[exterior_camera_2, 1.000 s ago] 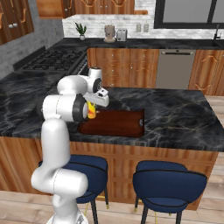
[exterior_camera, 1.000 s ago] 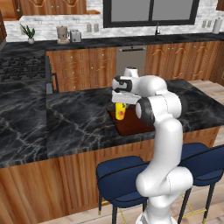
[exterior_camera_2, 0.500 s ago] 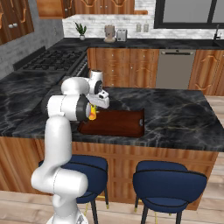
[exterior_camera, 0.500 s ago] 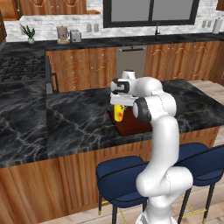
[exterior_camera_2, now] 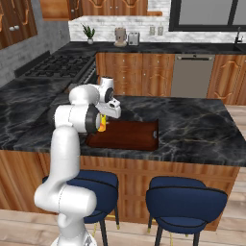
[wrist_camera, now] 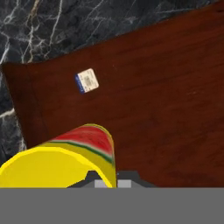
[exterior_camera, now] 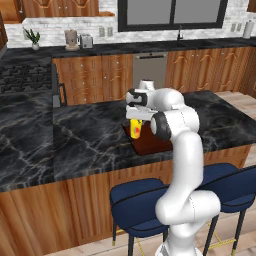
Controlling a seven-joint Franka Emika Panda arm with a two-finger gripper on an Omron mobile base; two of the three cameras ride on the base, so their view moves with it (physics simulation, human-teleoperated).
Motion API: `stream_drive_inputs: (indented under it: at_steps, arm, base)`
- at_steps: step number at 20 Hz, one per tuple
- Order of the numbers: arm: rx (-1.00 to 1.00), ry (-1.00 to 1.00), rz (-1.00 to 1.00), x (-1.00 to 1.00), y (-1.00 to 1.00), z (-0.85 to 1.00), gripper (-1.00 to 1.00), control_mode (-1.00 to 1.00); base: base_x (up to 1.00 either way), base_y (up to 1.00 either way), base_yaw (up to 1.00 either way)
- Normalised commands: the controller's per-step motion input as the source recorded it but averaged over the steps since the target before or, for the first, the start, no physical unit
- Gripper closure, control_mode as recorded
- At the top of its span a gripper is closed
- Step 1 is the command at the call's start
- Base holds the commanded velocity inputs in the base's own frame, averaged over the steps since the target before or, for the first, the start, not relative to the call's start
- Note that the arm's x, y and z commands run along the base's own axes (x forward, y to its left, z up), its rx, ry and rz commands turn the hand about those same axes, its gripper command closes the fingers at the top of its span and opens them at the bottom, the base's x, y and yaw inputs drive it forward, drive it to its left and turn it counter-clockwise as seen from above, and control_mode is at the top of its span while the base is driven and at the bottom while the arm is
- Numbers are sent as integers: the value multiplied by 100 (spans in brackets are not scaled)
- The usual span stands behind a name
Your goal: There is a tray on the dining counter. Grab the cup, mug, and pitcher and place them on the tray. The pitcher may be placed next to the tray if it cannot fit the tray.
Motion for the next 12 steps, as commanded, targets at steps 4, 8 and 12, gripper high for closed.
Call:
stream_drive_inputs:
  at_steps: [4, 8, 12]
  arm:
    - [0, 0, 0, 0, 0, 0, 100, -100]
    - [0, 0, 0, 0, 0, 0, 100, -100]
    - [0, 0, 0, 0, 0, 0, -100, -100]
  base:
    - [0, 0, 0]
    - [0, 0, 0]
    - [0, 0, 0]
